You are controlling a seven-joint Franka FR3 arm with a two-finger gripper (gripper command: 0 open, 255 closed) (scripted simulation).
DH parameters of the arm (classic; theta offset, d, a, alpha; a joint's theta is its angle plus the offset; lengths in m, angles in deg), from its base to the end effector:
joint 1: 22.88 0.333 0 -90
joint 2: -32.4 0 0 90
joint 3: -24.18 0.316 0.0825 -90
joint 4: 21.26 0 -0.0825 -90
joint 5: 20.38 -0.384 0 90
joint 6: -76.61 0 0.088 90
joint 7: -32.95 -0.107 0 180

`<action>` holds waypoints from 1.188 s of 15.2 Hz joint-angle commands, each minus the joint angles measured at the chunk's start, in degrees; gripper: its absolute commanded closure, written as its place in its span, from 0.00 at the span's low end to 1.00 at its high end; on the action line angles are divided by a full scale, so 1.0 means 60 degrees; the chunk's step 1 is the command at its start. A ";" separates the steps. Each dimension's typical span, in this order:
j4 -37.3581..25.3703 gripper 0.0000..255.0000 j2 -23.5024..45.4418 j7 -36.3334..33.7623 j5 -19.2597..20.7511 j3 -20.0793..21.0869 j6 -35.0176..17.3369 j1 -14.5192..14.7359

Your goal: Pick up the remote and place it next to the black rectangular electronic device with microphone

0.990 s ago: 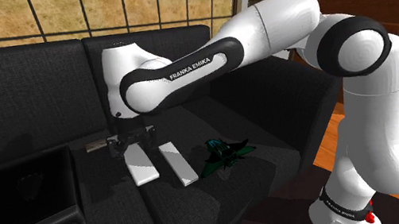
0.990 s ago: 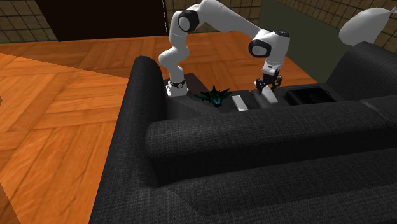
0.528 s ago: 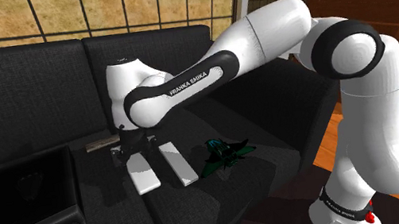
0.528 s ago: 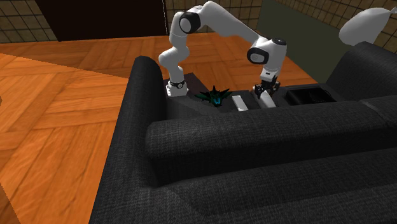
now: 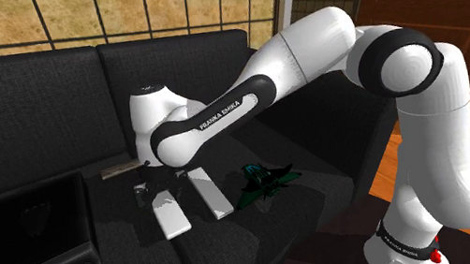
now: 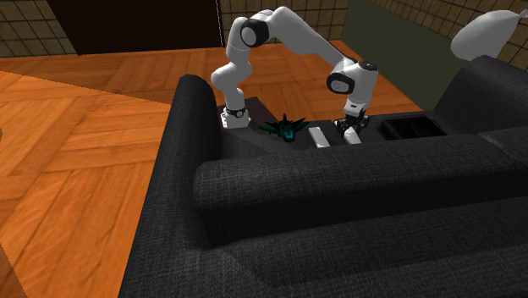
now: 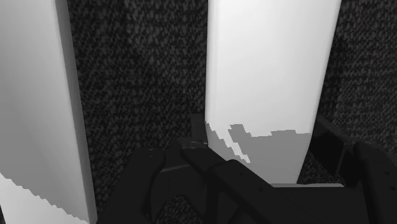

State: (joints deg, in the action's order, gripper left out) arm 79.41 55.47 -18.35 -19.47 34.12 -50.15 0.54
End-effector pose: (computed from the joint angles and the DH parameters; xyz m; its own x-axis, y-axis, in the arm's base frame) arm 0.5556 0.3532 0.3480 0.9494 -0.3139 -0.0059 -0.3134 -0.9463 -0.0797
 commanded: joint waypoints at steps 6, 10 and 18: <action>0.0017 1.00 0.0020 0.0005 0.0003 -0.0003 -0.0046 -0.0003; 0.0019 0.00 0.0019 0.0005 0.0003 -0.0003 -0.0048 -0.0003; -0.0397 0.00 -0.0557 0.0071 -0.0102 0.0031 0.0940 -0.0074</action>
State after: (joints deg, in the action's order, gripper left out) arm 77.20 52.50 -17.93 -20.02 34.28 -45.13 0.12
